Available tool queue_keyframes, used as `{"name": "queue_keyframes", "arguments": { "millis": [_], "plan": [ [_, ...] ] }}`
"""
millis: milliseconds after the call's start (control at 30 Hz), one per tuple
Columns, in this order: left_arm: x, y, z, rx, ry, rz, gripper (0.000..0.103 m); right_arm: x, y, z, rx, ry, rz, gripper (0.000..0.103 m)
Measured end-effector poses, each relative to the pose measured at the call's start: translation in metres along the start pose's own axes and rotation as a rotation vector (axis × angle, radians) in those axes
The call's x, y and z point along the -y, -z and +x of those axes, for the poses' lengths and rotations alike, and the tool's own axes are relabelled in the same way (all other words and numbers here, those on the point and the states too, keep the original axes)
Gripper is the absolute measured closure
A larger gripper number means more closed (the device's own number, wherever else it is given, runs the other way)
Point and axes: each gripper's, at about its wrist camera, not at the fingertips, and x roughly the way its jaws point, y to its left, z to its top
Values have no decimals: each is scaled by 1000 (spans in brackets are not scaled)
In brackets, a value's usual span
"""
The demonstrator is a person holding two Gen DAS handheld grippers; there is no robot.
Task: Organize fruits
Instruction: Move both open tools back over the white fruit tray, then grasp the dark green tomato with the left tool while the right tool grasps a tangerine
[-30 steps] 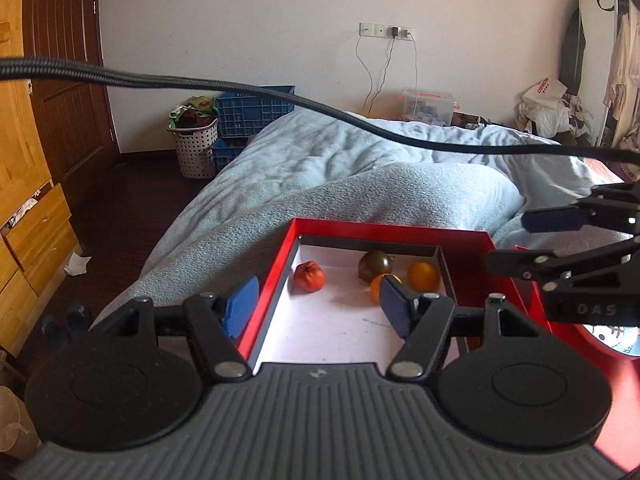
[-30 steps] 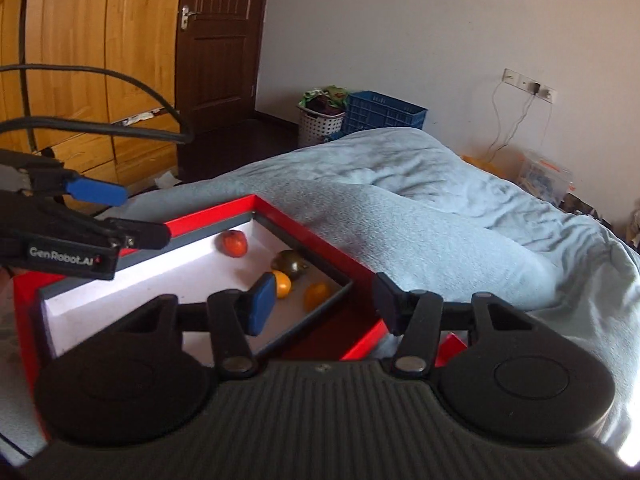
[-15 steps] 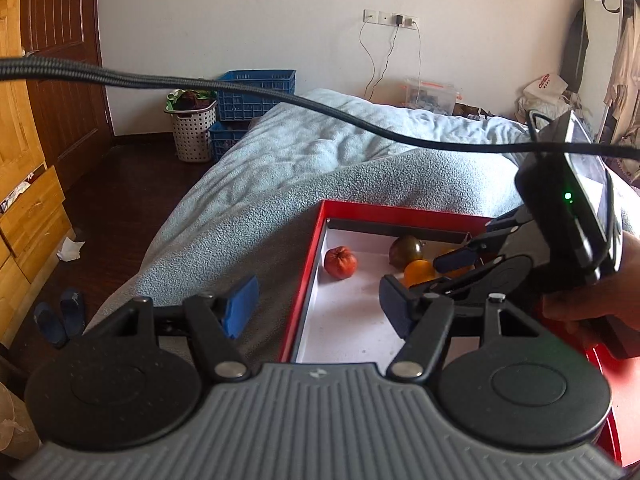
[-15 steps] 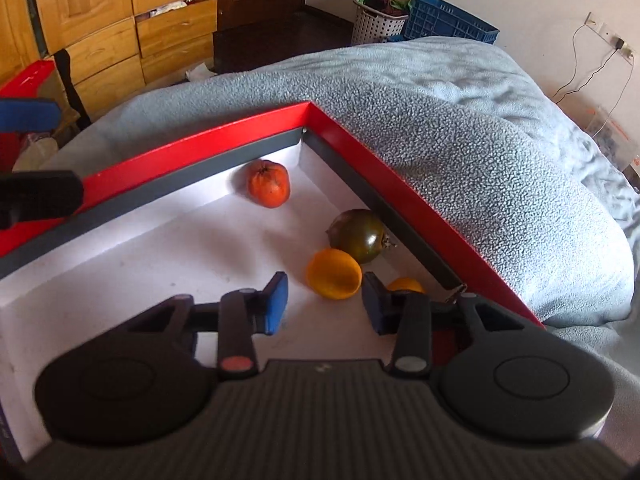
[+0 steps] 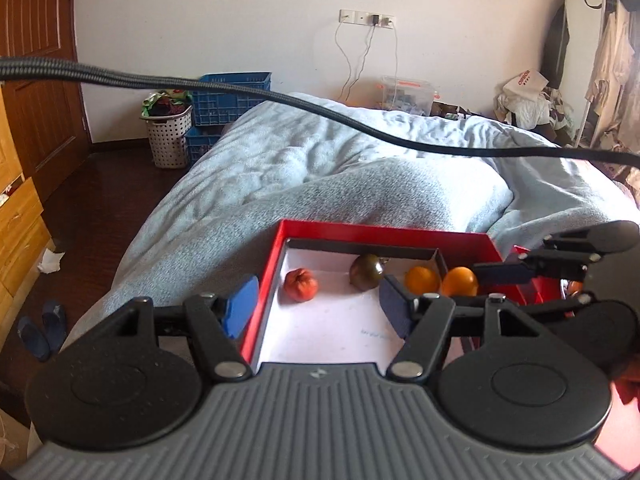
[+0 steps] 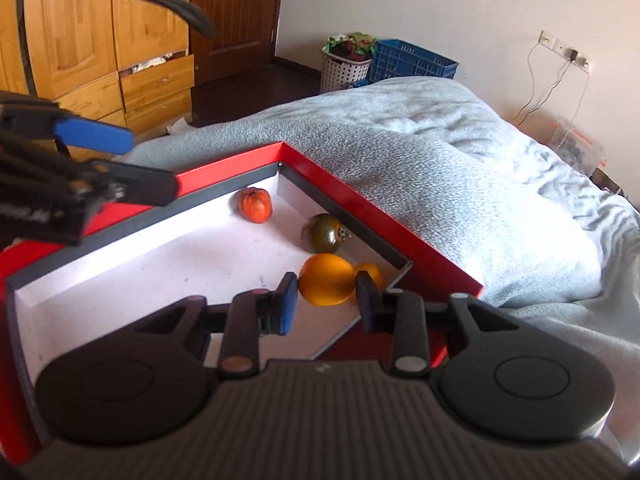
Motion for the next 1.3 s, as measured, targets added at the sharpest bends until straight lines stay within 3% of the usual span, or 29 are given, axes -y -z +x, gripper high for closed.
{"name": "queue_keyframes", "arguments": {
  "millis": [133, 367, 633, 933, 1000, 1067, 1300],
  "plan": [
    [29, -18, 32, -47, 48, 28, 31, 6, 15, -39, 53, 18, 36, 68],
    [59, -18, 95, -140, 6, 92, 31, 13, 34, -87, 143, 29, 84, 68],
    [62, -8, 148, -210, -39, 87, 33, 22, 46, -102, 170, 45, 116, 68],
    [57, 0, 180, -209, -62, 48, 35, 16, 54, -112, 177, 60, 131, 68],
    [55, -1, 183, -207, -55, 41, 43, 14, 56, -113, 176, 61, 132, 68],
    [54, -2, 183, -205, -39, 38, 59, 11, 58, -114, 174, 65, 133, 68],
    [53, -1, 176, -212, -40, 24, 60, 7, 63, -119, 170, 65, 140, 68]
  ]
}}
